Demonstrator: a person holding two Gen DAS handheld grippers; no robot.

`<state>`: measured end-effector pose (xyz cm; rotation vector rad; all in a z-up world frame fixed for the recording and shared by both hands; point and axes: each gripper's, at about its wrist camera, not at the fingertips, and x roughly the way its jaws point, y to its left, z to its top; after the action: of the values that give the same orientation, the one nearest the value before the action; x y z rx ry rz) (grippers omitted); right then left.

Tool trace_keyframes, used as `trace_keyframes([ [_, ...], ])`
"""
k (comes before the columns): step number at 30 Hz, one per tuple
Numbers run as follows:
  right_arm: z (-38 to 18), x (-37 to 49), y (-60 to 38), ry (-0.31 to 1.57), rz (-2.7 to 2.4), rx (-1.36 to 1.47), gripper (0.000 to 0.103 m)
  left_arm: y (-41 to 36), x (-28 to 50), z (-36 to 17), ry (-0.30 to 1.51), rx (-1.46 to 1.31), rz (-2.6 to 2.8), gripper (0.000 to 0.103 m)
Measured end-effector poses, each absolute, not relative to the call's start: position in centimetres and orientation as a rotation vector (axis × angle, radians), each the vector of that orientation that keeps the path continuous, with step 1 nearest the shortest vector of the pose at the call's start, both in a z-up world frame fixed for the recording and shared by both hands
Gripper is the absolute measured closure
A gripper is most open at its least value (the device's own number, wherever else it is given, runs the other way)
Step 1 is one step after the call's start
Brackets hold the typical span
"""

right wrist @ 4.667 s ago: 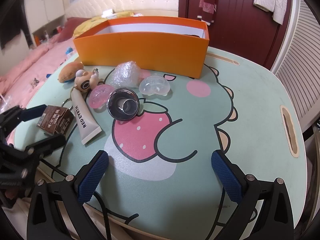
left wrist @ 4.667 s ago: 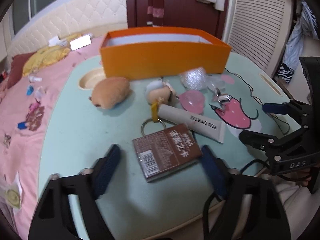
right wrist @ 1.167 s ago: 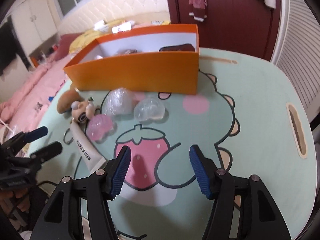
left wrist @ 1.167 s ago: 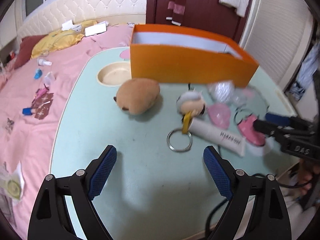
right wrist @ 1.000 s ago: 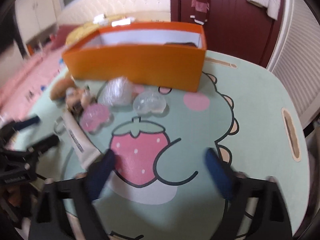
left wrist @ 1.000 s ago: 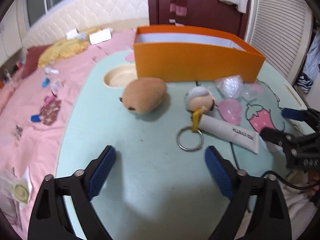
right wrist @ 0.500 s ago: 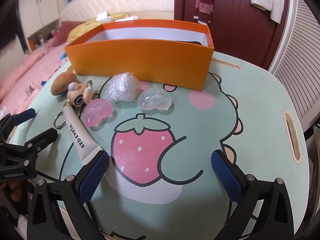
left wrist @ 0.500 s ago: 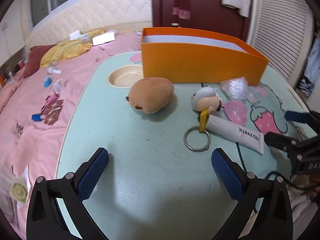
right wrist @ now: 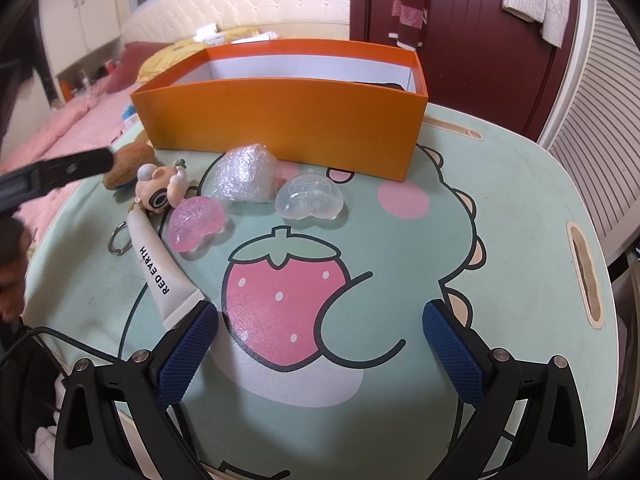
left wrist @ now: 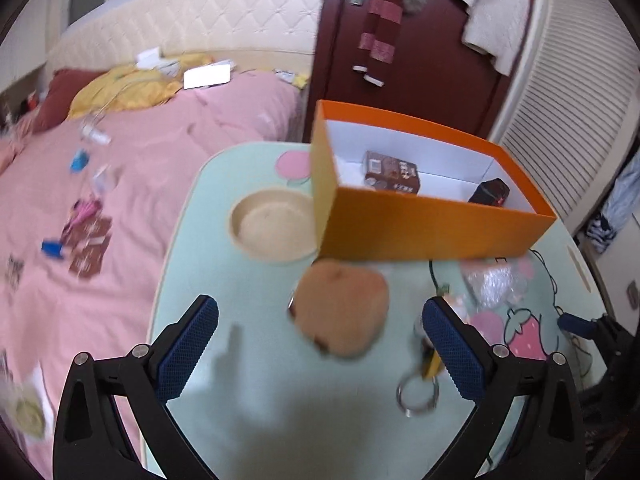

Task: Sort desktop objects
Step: 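Grasp the brown plush keychain on the table with the left tool and lift it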

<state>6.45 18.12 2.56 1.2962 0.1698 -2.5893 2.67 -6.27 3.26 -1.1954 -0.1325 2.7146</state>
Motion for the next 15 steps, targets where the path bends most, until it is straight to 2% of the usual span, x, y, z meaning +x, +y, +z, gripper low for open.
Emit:
trace_keyframes([
  [2,2.4,6.0,18.5,0.174,-2.584,1.292,0.001,-5.5,1.5,2.6,-0.104,-1.212,2.677,0.013],
  [4,2.3,5.8,18.8,0.175,-2.581,1.292,0.001,-4.8,0.9,1.8,-0.058,-1.258,2.655,0.042],
  [6,2.3,5.8,18.8,0.174,-2.582,1.292,0.001,-4.2,1.2,1.7,-0.014,-1.256,2.648,0.049],
  [12,2.4,5.6,19.0,0.165,-2.584,1.294,0.001,-4.2,3.8,2.4,0.027,-1.229,2.669,0.050],
  [15,2.8,5.4,20.1,0.074,-2.571,1.288,0.001,-4.7,5.1,2.1,0.016,-1.252,2.676,0.050],
])
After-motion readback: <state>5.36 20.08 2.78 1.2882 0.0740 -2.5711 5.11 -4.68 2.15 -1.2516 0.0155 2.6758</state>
